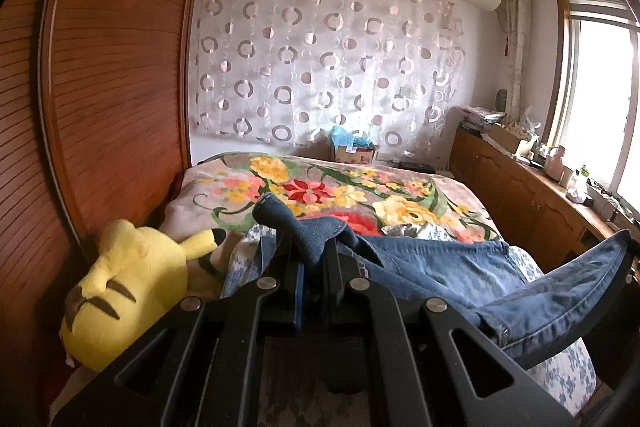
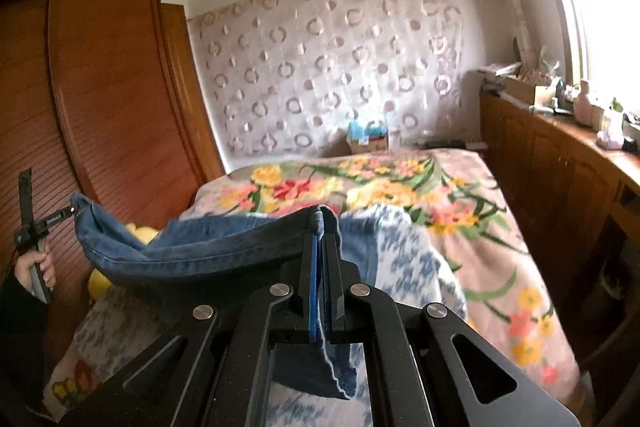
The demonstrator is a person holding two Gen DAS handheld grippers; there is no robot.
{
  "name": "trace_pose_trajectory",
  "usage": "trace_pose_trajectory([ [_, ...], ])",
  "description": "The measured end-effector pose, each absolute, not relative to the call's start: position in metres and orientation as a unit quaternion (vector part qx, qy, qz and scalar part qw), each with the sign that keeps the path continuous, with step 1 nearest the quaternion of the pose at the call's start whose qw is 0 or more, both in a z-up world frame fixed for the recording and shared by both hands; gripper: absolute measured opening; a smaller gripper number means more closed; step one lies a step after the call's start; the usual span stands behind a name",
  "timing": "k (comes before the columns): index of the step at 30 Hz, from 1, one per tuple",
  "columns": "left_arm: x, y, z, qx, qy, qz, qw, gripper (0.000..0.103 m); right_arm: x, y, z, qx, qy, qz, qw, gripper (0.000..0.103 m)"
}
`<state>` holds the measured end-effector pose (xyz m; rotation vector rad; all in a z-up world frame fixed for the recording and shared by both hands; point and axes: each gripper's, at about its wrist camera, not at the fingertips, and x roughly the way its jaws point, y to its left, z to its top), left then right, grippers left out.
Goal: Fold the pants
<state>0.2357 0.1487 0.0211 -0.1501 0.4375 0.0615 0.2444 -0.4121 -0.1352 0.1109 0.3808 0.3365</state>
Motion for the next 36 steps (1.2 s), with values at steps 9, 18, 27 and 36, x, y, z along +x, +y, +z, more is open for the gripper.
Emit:
trace_pose_trajectory([
  [9, 0.296, 0.151, 0.011, -0.071, 0.231, 0.036, 0.970, 0.007, 0.297, -0.395, -0.150, 0.033, 0.181, 0.144, 0.972, 0.002],
  [18, 0.358, 0.158, -0.016, -0.067, 0.260, 0.040, 0.962, 0.007, 0.333, -0.369, -0.151, 0.021, 0.212, 0.118, 0.970, 0.002],
  [27, 0.412, 0.159, -0.033, -0.055, 0.275, 0.040, 0.959, 0.007, 0.375, -0.347, -0.142, 0.008, 0.228, 0.098, 0.969, 0.002],
  [36, 0.438, 0.154, -0.058, -0.036, 0.325, 0.035, 0.945, 0.007, 0.421, -0.333, -0.161, -0.001, 0.279, 0.080, 0.957, 0.002],
])
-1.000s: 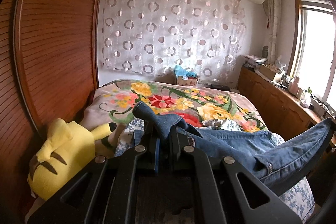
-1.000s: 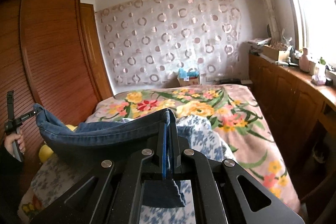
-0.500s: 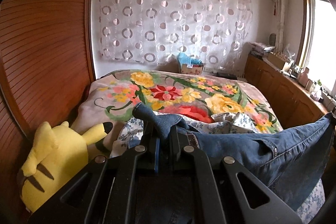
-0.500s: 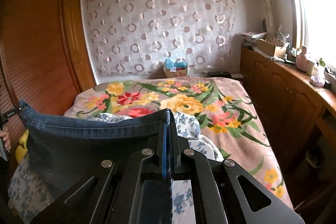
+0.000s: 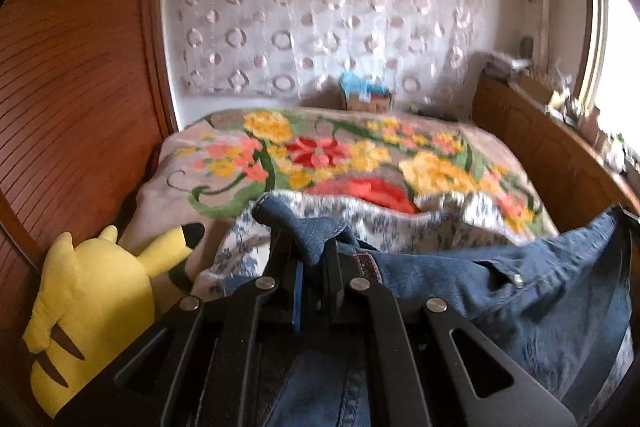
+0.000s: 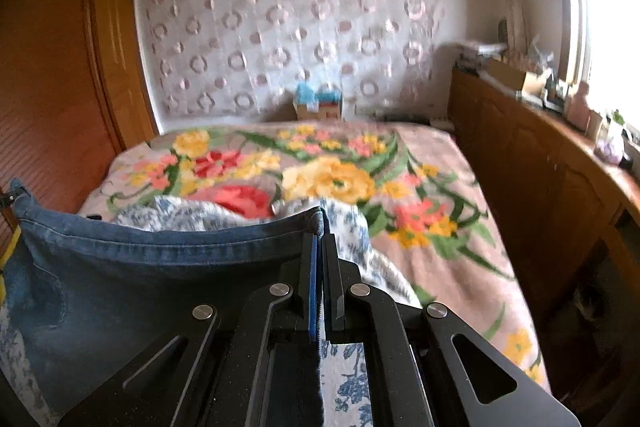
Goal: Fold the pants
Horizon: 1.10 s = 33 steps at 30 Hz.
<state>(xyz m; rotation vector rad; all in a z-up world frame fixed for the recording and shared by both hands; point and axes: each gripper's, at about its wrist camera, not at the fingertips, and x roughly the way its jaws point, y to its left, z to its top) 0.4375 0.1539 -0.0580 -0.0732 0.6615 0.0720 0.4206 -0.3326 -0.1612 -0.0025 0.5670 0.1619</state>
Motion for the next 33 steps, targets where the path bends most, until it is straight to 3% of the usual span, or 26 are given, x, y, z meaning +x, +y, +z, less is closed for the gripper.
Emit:
trace_pose_trajectory([
  [4, 0.432, 0.148, -0.060, -0.020, 0.339, 0.027, 0.940, 0.008, 0.420, -0.328, -0.163, 0.001, 0.307, 0.083, 0.948, 0.002],
  [6, 0.428, 0.149, -0.057, -0.018, 0.340, 0.025, 0.940, 0.013, 0.414, -0.327, -0.157, -0.001, 0.310, 0.086, 0.947, 0.002],
  [9, 0.424, 0.153, -0.053, -0.026, 0.344, 0.021, 0.938, 0.029, 0.404, -0.325, -0.144, -0.004, 0.308, 0.086, 0.947, 0.002],
  [10, 0.422, 0.154, -0.052, -0.028, 0.344, 0.020, 0.938, 0.039, 0.399, -0.325, -0.139, -0.005, 0.307, 0.086, 0.948, 0.002],
  [11, 0.420, 0.156, -0.052, -0.029, 0.342, 0.019, 0.939, 0.047, 0.399, -0.324, -0.135, -0.005, 0.306, 0.085, 0.948, 0.006],
  [13, 0.414, 0.159, -0.050, -0.032, 0.341, 0.016, 0.940, 0.055, 0.394, -0.326, -0.130, -0.010, 0.307, 0.079, 0.949, 0.027],
  [14, 0.412, 0.160, -0.049, -0.035, 0.341, 0.013, 0.939, 0.068, 0.392, -0.325, -0.129, -0.011, 0.308, 0.075, 0.948, 0.032],
  [16, 0.404, 0.162, -0.047, -0.040, 0.336, 0.009, 0.941, 0.076, 0.387, -0.327, -0.126, -0.009, 0.308, 0.076, 0.948, 0.037],
  [24, 0.361, 0.164, -0.050, -0.039, 0.333, 0.015, 0.942, 0.078, 0.348, -0.331, -0.123, -0.004, 0.326, 0.099, 0.940, 0.038],
  [30, 0.336, 0.166, -0.069, -0.032, 0.349, 0.017, 0.937, 0.078, 0.305, -0.347, -0.120, 0.010, 0.335, 0.112, 0.936, 0.051],
  [33, 0.327, 0.169, -0.079, -0.035, 0.358, 0.019, 0.933, 0.078, 0.284, -0.356, -0.124, 0.015, 0.344, 0.111, 0.932, 0.052],
])
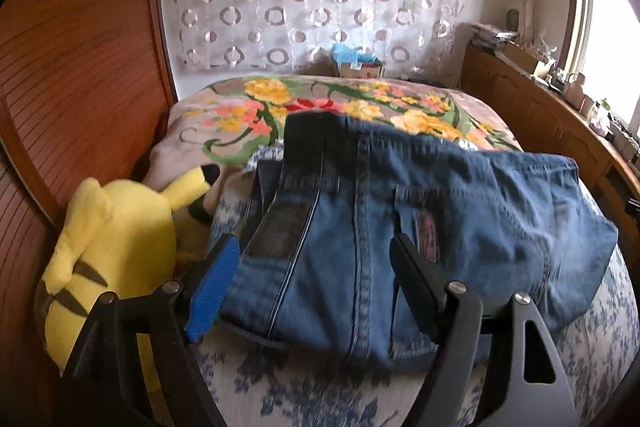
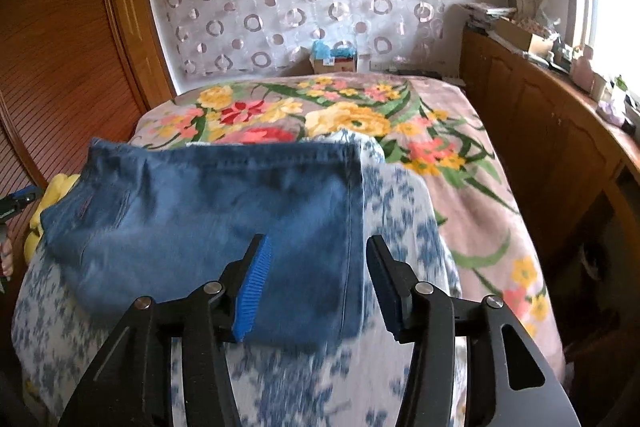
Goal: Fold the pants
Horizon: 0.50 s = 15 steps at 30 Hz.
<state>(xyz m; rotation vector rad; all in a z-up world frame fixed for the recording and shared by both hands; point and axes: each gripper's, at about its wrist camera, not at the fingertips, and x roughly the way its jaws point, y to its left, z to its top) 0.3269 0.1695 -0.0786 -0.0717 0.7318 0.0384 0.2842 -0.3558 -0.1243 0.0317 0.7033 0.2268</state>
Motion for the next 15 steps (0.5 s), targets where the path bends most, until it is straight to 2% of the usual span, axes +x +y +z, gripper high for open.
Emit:
trace_pose_trajectory([
  [15, 0.309, 0.185, -0.102, -0.042, 0.372, 0.034, 0.927, 0.078, 0.272, -0.374, -0.149, 0.072, 0.402, 0.086, 0.909, 0.054],
])
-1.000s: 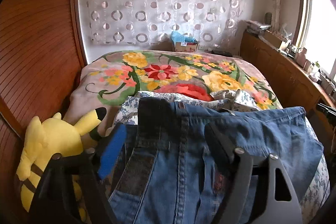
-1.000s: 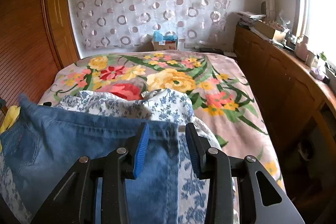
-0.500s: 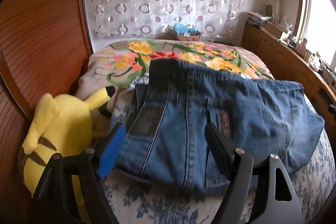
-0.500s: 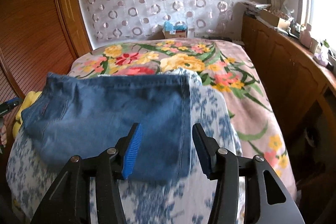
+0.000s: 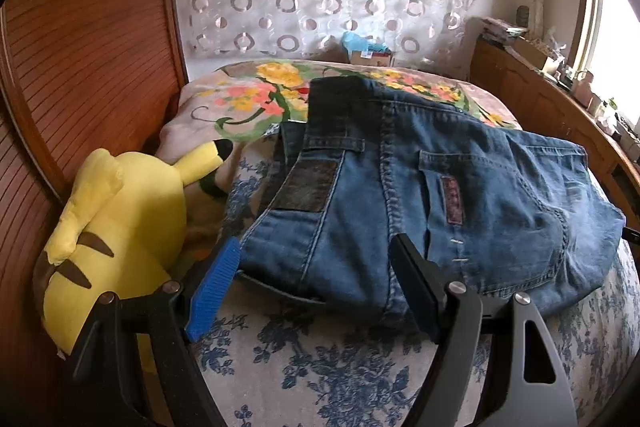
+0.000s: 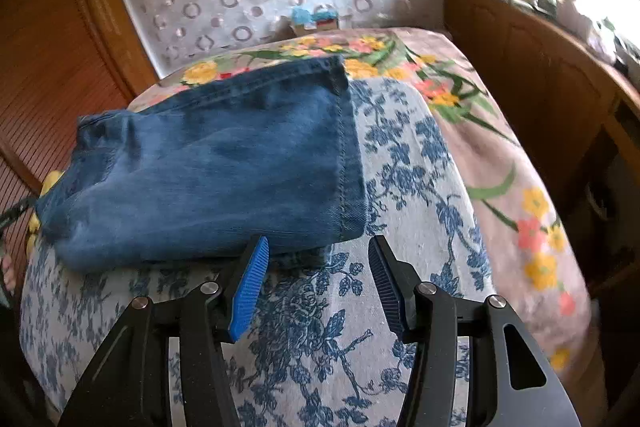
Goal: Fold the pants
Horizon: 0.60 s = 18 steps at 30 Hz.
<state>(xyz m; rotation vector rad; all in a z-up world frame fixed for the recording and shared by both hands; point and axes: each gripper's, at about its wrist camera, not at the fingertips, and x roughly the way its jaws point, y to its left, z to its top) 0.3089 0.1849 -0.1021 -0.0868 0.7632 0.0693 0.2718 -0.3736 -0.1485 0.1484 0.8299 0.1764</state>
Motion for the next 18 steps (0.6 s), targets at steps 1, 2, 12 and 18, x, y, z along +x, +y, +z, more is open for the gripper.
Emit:
trace_pose_trajectory([
  [1, 0.308, 0.186, -0.103, -0.043, 0.373, 0.035, 0.926, 0.078, 0.277, -0.370, -0.148, 0.078, 0.404, 0.084, 0.907, 0.054],
  [2, 0.306, 0.187, -0.103, -0.044, 0.373, 0.036, 0.926, 0.078, 0.280, -0.372, -0.148, 0.083, 0.406, 0.082, 0.906, 0.054],
  [12, 0.302, 0.187, -0.112, -0.044, 0.381, 0.037, 0.923, 0.078, 0.291, -0.367, -0.160, 0.122, 0.415, 0.105, 0.895, 0.054],
  [18, 0.301, 0.186, -0.112, -0.038, 0.382, 0.039, 0.922, 0.076, 0.295, -0.360, -0.167, 0.106, 0.408, 0.094, 0.902, 0.054],
])
